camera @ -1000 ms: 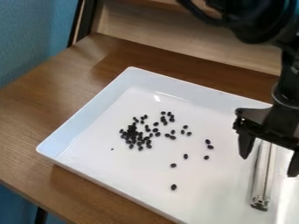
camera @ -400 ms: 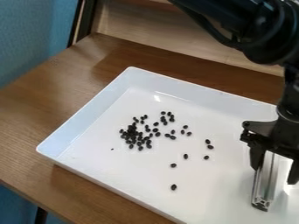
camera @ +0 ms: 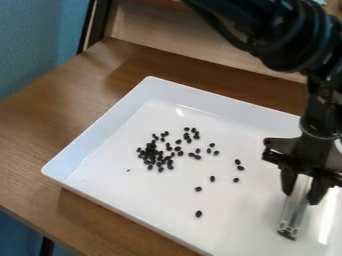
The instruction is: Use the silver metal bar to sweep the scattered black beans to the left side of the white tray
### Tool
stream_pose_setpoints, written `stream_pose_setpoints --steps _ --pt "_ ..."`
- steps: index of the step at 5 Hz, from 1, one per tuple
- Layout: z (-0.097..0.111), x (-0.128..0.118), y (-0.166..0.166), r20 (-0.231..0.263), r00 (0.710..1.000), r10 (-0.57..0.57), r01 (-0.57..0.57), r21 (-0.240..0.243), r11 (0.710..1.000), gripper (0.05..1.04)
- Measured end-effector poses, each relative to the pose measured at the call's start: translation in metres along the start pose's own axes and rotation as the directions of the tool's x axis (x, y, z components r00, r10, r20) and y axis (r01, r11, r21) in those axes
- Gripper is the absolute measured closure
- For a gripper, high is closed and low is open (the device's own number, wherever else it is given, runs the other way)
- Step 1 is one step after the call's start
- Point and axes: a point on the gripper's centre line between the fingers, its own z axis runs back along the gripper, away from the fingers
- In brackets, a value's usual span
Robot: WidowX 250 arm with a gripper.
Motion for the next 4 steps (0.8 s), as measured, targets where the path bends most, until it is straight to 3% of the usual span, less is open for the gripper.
stream_pose_setpoints --steps 4 --pt "0.003 -0.012 0.086 -0.011 1.000 0.013 -0.013 0.028 1.000 0.714"
